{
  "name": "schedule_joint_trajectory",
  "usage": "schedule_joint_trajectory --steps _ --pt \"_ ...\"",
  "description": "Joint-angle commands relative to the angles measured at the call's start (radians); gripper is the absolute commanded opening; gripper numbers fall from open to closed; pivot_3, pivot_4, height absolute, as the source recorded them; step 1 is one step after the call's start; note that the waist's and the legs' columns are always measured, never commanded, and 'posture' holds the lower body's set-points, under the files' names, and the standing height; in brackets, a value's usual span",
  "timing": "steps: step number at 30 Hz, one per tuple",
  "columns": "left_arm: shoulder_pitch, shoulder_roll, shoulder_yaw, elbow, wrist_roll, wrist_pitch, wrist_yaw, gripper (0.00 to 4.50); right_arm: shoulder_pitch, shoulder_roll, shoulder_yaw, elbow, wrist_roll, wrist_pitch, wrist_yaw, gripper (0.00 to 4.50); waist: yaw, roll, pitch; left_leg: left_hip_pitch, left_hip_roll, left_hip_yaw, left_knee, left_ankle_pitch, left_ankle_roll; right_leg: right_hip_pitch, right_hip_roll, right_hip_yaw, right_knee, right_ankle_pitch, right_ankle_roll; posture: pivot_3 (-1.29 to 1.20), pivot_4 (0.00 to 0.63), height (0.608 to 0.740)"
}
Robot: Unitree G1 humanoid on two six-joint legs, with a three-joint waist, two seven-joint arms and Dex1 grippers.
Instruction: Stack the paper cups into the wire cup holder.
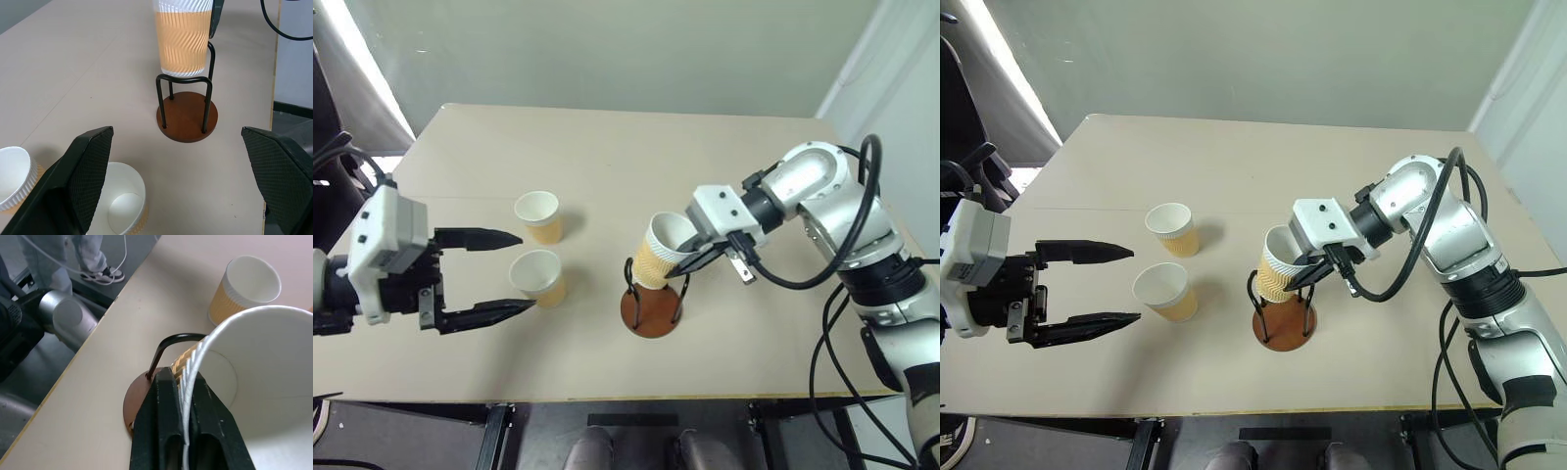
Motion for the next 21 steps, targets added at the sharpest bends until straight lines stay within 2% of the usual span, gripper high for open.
schedule_joint_trajectory --steps 1,6,10,13,15,17,21 --pt "-0.007 0.019 0.026 -0.006 0.006 -0.02 -0.003 4.5 -0.005 -0.011 -0.003 -0.034 0.005 -0.002 0.012 1.32 0.0 0.0 0.0 0.0 0.0 0.0 0.0 0.0 0.0 0.0 0.0 0.0 0.0 0.0 0.0 0.0 0.15 0.74" --pt "-0.013 0.051 -0.001 0.041 0.05 -0.063 -0.037 4.5 -0.026 -0.013 -0.038 -0.022 -0.003 0.01 -0.009 3.07 0.0 0.0 0.0 0.0 0.0 0.0 0.0 0.0 0.0 0.0 0.0 0.0 0.0 0.0 0.0 0.0 0.15 0.74" --pt "-0.027 0.105 -0.089 0.12 0.185 -0.167 -0.04 4.5 -0.022 -0.072 -0.111 0.026 0.011 0.052 -0.039 4.47 0.005 0.0 0.0 0.0 0.0 -0.003 0.0 0.0 0.0 0.0 0.0 0.0 0.0 0.0 0.0 0.0 0.15 0.74" --pt "-0.062 0.154 -0.232 0.192 0.333 -0.287 -0.027 4.5 0.025 -0.14 -0.295 0.082 0.176 0.161 -0.022 4.47 0.016 0.0 0.0 0.0 -0.001 -0.007 0.0 0.0 0.0 0.0 -0.002 0.0 -0.001 0.0 0.0 0.0 0.15 0.74" --pt "-0.079 0.159 -0.325 0.188 0.357 -0.33 -0.063 4.5 0.092 -0.199 -0.438 0.085 0.316 0.206 0.004 4.47 0.028 -0.001 0.0 -0.001 -0.002 -0.007 -0.001 0.0 0.0 0.0 -0.003 0.0 -0.001 0.0 -0.001 0.0 0.15 0.74" --pt "-0.111 0.155 -0.41 0.197 0.396 -0.381 -0.084 4.5 0.157 -0.247 -0.531 0.065 0.389 0.236 0.012 4.47 0.032 -0.001 0.0 -0.001 -0.002 -0.005 -0.003 0.0 -0.001 0.0 -0.003 0.001 -0.001 0.0 -0.001 0.0 0.15 0.74" --pt "-0.257 0.133 -0.589 0.265 0.494 -0.458 -0.115 4.5 0.263 -0.278 -0.676 -0.105 0.563 0.382 -0.089 4.47 0.031 -0.001 0.0 -0.002 -0.002 0.003 -0.004 0.0 -0.003 -0.001 -0.001 0.001 -0.001 0.0 -0.001 0.0 0.15 0.74"
